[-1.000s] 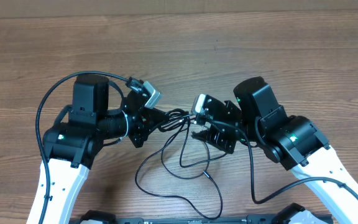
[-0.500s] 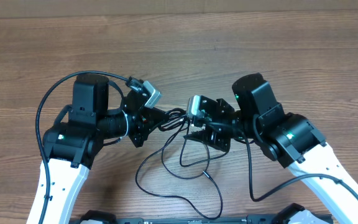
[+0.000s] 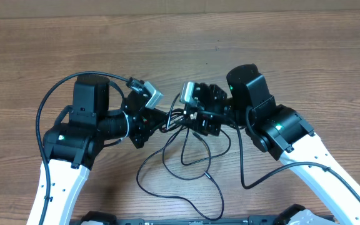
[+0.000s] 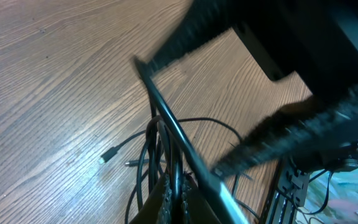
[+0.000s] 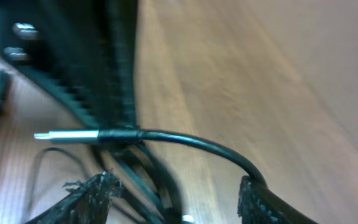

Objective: Untangle cables

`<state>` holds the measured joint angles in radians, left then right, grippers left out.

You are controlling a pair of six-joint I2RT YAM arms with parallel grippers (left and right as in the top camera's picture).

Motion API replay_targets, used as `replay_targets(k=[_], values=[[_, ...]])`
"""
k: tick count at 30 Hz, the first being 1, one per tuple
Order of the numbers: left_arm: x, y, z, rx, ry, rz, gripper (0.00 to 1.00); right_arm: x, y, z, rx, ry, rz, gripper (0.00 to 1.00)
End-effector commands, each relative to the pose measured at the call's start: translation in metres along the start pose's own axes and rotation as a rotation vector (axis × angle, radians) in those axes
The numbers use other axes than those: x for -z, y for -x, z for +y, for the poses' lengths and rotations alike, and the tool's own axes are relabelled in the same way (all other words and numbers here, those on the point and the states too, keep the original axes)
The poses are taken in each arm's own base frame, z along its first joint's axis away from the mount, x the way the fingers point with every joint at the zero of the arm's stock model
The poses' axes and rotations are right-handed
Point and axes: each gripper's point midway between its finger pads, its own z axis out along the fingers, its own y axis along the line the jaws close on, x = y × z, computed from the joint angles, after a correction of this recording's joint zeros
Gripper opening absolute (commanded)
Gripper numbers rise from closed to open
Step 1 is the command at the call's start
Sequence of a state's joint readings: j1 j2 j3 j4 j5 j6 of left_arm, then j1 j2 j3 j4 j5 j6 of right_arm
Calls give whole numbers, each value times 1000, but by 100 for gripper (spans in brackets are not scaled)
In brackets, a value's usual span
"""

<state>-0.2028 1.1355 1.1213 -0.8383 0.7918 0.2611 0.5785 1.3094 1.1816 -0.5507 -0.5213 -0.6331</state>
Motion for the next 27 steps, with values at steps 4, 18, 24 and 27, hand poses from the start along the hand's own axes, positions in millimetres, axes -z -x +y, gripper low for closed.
replay_targets(k=[4, 18, 24, 27], values=[[4, 10, -5, -11, -15, -22, 4, 0, -15, -24, -34, -136, 80, 67], [4, 11, -5, -14, -15, -25, 4, 3, -45, -2, -103, -58, 198, 57], [4, 11, -4, -16, -14, -27, 4, 2, -40, 9, -96, 9, 166, 41], [4, 11, -4, -16, -14, -27, 4, 1, -33, 18, -79, 60, 131, 35]])
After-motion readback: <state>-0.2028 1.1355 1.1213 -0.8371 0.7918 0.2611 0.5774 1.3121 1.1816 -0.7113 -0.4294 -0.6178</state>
